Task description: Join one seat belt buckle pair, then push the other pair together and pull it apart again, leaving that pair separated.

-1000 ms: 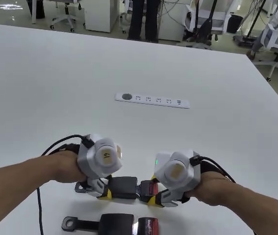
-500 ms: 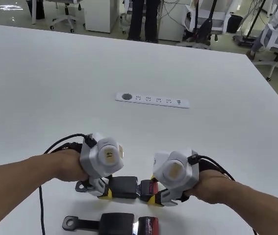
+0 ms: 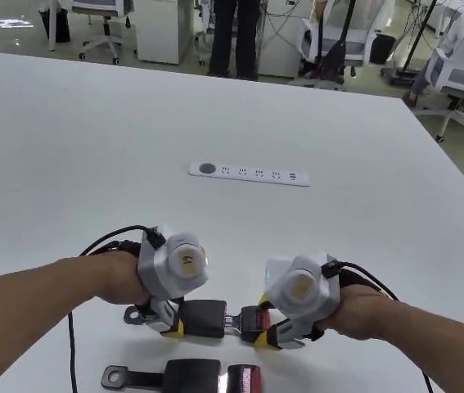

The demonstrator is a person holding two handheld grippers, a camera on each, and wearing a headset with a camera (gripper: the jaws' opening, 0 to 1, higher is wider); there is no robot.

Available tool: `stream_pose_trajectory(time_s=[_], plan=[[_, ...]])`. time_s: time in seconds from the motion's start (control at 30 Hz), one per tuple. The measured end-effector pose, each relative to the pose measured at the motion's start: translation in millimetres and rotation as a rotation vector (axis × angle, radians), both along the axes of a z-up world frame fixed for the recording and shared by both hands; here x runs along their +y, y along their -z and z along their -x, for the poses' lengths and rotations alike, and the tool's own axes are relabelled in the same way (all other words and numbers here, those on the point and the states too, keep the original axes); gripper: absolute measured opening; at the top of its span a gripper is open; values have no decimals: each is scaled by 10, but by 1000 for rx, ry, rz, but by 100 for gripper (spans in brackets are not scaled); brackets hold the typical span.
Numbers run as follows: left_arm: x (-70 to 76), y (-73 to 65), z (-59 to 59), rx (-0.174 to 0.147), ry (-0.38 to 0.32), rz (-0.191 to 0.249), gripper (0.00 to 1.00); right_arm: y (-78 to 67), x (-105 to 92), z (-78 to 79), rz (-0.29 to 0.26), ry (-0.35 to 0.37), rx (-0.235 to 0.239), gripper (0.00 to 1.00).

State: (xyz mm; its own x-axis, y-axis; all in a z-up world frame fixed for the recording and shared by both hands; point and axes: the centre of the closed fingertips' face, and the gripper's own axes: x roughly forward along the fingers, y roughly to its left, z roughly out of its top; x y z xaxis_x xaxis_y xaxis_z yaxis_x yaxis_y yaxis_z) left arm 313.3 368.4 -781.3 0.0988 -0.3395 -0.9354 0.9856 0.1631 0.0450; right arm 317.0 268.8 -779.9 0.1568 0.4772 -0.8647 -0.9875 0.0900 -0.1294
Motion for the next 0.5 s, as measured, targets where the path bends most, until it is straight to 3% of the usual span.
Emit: stream_pose_trajectory(time_s=[0.23, 0.5], plan=[[16, 5, -13, 5, -17, -3, 30, -3, -28, -12, 4, -9, 0, 30], [27, 10, -19, 4, -34, -1, 30, -18, -197, -21, 26, -1, 7, 30]])
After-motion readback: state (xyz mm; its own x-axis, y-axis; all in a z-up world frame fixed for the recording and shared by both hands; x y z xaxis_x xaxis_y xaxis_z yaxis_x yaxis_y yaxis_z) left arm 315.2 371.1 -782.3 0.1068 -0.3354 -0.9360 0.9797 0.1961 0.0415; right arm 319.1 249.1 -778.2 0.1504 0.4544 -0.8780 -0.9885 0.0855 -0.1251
